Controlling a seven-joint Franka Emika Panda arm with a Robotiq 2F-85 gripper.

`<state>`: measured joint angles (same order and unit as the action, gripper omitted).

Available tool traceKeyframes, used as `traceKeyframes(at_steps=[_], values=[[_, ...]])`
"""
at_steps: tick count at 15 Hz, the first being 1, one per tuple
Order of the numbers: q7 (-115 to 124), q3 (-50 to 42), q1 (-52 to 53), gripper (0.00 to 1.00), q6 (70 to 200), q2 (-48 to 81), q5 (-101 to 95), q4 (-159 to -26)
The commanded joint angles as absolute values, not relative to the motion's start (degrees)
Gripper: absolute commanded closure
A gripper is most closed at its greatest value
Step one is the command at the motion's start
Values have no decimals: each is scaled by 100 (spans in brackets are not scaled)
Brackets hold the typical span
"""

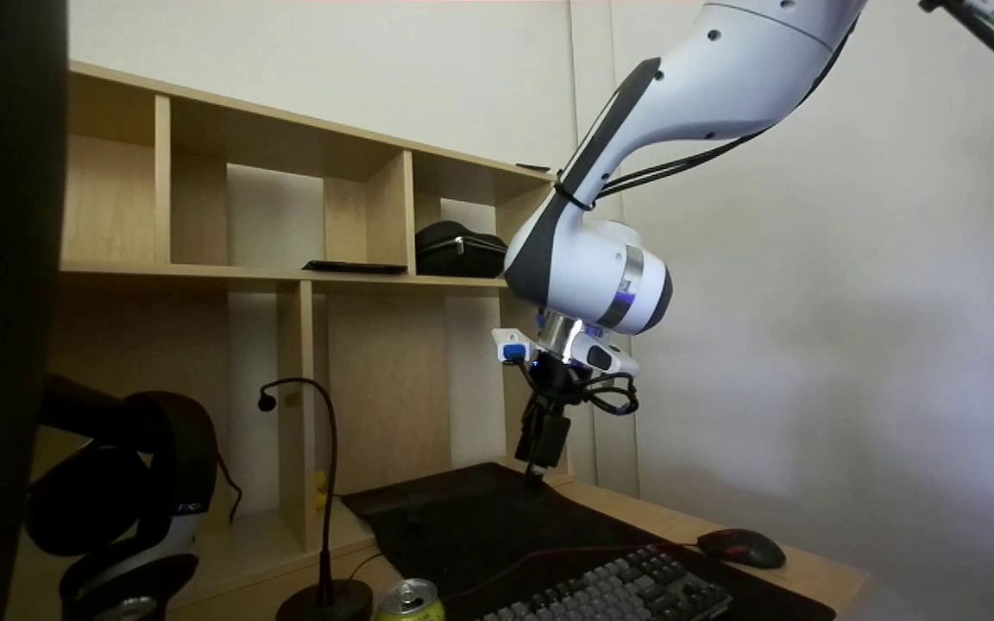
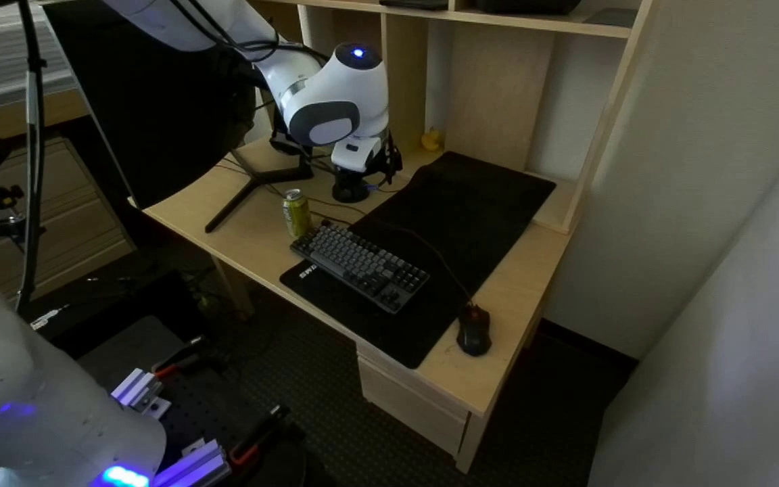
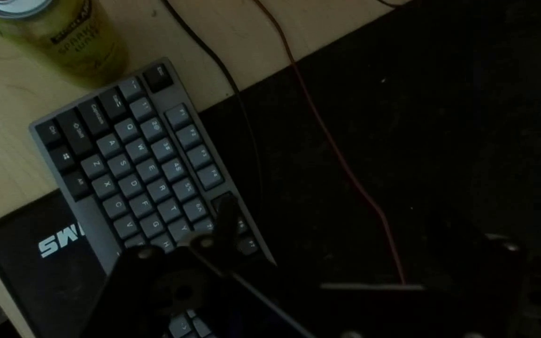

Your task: Press on the keyboard then slightly move the mouse to the right

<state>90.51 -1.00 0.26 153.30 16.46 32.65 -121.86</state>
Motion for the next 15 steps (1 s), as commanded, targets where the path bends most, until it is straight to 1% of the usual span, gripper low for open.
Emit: traceKeyframes(at_steps=[1,2,5,8,9,10,12,14,15], values=[[9100,-66,59,0,15323,1671,3241,-12150],[9706,-368,181,0,15560,1900,2875,-12002],[9953,-795,-252,0,15720,1942,2734,-11966],[10237,-1308,-664,0,15570,2060,2641,-11899],[10390,-1462,-792,0,15333,2126,2580,-11843],[10129,-1224,-702,0,15590,1945,2651,-12017],[10091,-1301,-863,0,15551,1975,2622,-12009],[10112,-1225,-801,0,15558,1972,2624,-12005],[10791,-1492,-548,0,15577,2151,2272,-11922]])
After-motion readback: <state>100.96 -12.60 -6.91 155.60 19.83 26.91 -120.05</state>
